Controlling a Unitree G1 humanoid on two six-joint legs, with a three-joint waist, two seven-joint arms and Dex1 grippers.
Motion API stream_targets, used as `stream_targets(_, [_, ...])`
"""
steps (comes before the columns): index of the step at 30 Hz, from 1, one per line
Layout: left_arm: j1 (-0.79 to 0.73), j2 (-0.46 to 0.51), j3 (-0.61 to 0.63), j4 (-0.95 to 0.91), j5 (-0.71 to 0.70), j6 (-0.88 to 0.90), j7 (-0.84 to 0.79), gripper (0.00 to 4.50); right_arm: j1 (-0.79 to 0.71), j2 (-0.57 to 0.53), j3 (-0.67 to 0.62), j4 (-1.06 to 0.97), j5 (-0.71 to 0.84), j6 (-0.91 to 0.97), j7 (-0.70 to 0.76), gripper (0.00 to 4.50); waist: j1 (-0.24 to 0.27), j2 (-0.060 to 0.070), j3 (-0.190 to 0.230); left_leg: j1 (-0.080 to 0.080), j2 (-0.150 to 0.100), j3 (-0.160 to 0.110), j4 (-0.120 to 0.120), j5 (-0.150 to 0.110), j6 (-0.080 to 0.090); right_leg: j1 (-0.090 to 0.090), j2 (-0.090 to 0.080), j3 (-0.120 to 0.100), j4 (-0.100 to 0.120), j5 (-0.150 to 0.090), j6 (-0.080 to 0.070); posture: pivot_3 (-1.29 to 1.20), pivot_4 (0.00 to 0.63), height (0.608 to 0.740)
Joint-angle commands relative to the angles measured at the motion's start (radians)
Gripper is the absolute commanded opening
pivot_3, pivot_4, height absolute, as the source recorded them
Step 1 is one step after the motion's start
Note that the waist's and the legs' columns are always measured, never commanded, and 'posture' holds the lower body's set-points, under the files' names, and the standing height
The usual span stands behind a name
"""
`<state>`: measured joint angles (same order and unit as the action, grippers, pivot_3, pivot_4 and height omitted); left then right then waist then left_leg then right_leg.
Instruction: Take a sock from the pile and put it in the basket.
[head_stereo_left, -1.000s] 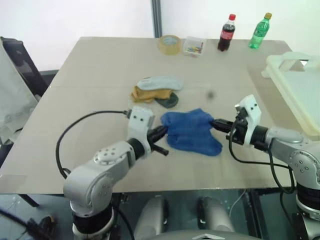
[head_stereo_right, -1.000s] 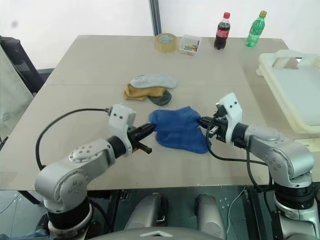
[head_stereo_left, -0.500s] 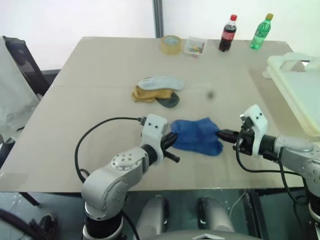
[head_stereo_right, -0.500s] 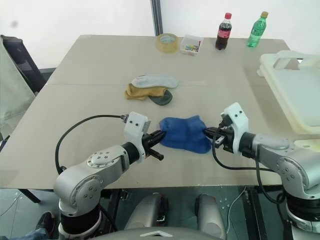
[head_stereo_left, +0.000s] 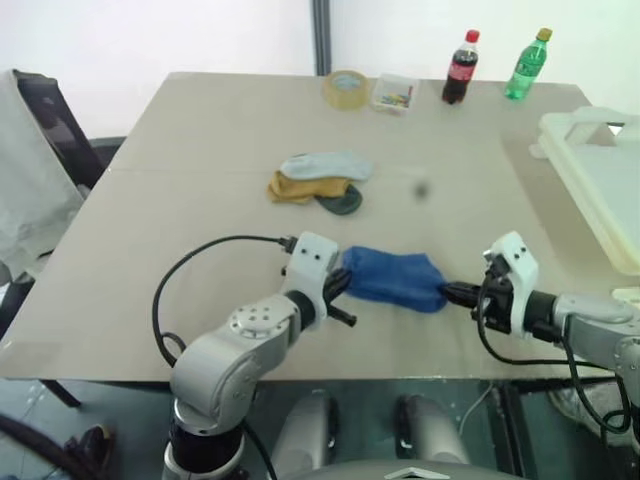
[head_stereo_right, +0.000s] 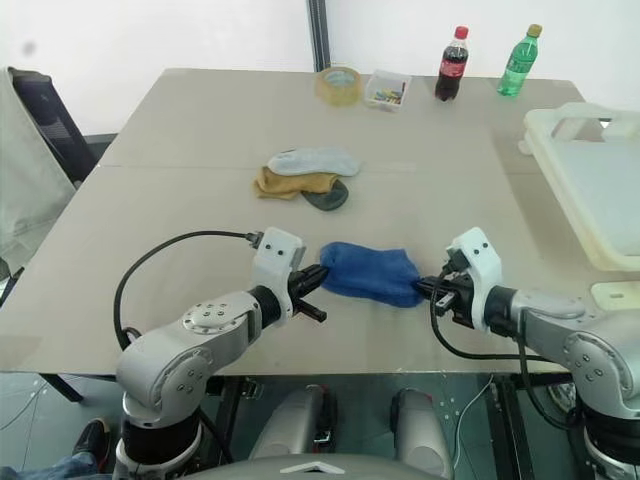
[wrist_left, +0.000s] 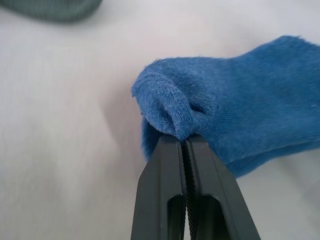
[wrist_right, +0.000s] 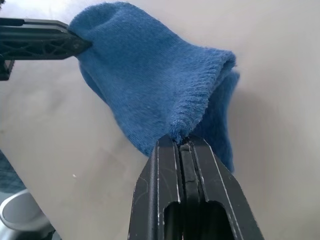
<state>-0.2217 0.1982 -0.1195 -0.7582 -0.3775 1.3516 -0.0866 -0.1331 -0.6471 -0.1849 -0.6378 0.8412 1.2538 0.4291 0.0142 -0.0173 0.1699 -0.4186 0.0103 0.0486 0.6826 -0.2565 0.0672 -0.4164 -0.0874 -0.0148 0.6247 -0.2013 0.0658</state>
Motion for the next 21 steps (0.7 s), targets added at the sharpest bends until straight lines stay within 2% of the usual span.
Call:
stream_targets(1, [-0.006,-0.011,-0.007,0.006,0.003,-0.003,-0.002,0.02,0.016,-0.007,0.008,0.019,-0.048,-0.059,-0.010,0.00,0.000,0.000,0.000,0.000,0.000,0.000,0.000,0.000,0.000,0.000,0.000,0.000,0.000,0.000,0.000,0.00,0.150,0.740])
stream_targets(10, [-0.002,0.004,-0.027,0.036,0.002,0.018,-0.013,0.02,0.065,-0.047,0.069,0.043,-0.121,-0.135,0.033,0.00,0.000,0.000,0.000,0.000,0.000,0.000,0.000,0.000,0.000,0.000,0.000,0.000,0.000,0.000,0.000,0.00,0.150,0.740])
stream_targets(11, [-0.001,0.006,-0.029,0.040,0.003,0.024,-0.014,0.00,0.069,-0.050,0.074,0.046,-0.120,-0.136,0.042,0.58,0.000,0.000,0.000,0.000,0.000,0.000,0.000,0.000,0.000,0.000,0.000,0.000,0.000,0.000,0.000,0.00,0.150,0.740])
stream_targets(12, [0.001,0.009,-0.030,0.041,0.003,0.026,-0.015,0.00,0.074,-0.051,0.076,0.046,-0.115,-0.133,0.050,0.89,0.000,0.000,0.000,0.000,0.000,0.000,0.000,0.000,0.000,0.000,0.000,0.000,0.000,0.000,0.000,0.00,0.150,0.740])
stream_targets(15, [0.000,0.015,-0.032,0.051,0.003,0.031,-0.021,0.00,0.101,-0.081,0.085,0.029,-0.140,-0.164,0.072,2.25,0.000,0.000,0.000,0.000,0.000,0.000,0.000,0.000,0.000,0.000,0.000,0.000,0.000,0.000,0.000,0.00,0.150,0.740])
stream_targets(18, [0.004,0.022,-0.033,0.054,0.003,0.027,-0.028,0.00,0.105,-0.069,0.088,0.025,-0.232,-0.333,0.076,3.61,0.000,0.000,0.000,0.000,0.000,0.000,0.000,0.000,0.000,0.000,0.000,0.000,0.000,0.000,0.000,0.00,0.150,0.740])
stream_targets(21, [0.002,0.028,-0.026,0.060,-0.001,0.036,-0.036,0.00,0.152,-0.041,0.158,-0.004,-0.380,-0.555,0.065,3.61,0.000,0.000,0.000,0.000,0.000,0.000,0.000,0.000,0.000,0.000,0.000,0.000,0.000,0.000,0.001,0.00,0.150,0.740])
